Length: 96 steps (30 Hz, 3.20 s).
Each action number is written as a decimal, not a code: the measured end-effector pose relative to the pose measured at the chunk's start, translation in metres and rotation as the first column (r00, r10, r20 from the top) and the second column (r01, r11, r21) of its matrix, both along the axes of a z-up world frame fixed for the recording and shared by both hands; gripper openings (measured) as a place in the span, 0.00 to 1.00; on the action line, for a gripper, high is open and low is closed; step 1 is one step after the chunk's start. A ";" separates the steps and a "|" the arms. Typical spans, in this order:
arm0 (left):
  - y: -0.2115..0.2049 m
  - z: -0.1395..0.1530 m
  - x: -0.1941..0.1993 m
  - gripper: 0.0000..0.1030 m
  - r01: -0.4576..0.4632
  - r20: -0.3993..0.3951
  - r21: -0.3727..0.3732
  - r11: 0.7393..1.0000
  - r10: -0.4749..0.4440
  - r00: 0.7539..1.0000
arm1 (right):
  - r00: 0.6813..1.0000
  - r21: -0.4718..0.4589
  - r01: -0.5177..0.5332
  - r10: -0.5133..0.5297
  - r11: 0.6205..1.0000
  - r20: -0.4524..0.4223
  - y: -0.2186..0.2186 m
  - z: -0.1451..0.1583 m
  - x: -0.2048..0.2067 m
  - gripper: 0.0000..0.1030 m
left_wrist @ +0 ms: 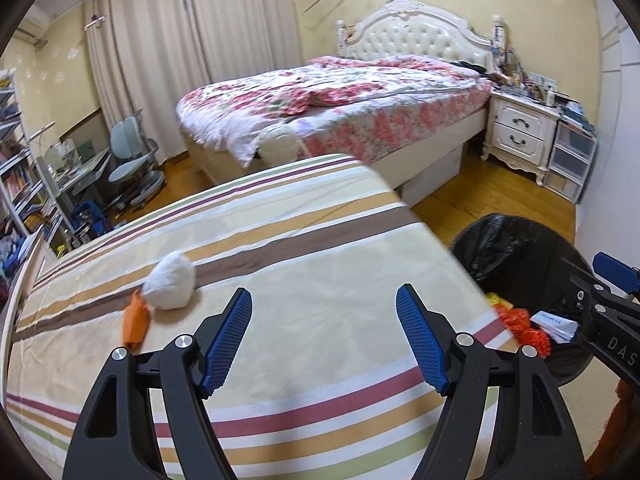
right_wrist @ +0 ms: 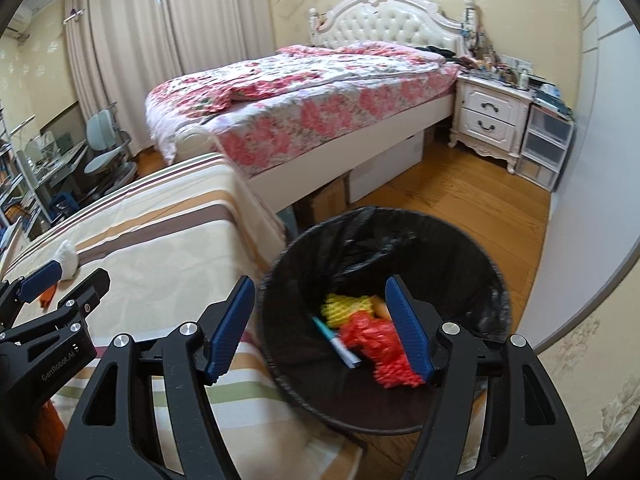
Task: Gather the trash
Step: 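Move both tools back to the bed, left tool toward the orange paper, then grasp the orange paper with the left tool while the right tool grasps the white tissue ball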
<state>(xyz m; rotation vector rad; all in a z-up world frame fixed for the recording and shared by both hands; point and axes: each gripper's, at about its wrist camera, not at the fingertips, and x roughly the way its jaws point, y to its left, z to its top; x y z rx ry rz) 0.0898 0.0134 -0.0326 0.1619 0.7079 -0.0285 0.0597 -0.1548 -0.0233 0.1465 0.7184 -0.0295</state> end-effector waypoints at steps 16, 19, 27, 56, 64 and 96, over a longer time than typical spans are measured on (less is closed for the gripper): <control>0.120 -0.015 -0.004 0.70 -0.233 -0.049 -0.007 0.973 0.232 0.971 | 0.976 -0.012 -0.214 0.213 0.977 -0.052 0.109 -0.007 0.018 0.64; 0.136 -0.017 0.001 0.67 -0.259 -0.064 -0.016 0.966 0.257 0.964 | 0.969 -0.017 -0.241 0.240 0.970 -0.061 0.125 -0.009 0.021 0.64; 0.165 -0.026 0.017 0.49 -0.278 -0.150 -0.056 0.959 0.267 0.952 | 0.949 -0.040 -0.310 0.307 0.950 -0.076 0.161 -0.011 0.024 0.64; 0.249 -0.026 0.013 0.28 -0.346 -0.149 -0.045 0.937 0.337 0.930 | 0.869 -0.056 -0.489 0.481 0.870 -0.117 0.273 -0.012 0.042 0.65; 0.270 -0.026 0.010 0.28 -0.384 -0.149 -0.054 0.922 0.373 0.916 | 0.862 -0.054 -0.500 0.490 0.864 -0.131 0.305 -0.014 0.055 0.65; 0.267 -0.023 -0.005 0.28 -0.372 -0.146 -0.097 0.923 0.357 0.923 | 0.875 -0.063 -0.476 0.465 0.877 -0.131 0.296 -0.011 0.037 0.43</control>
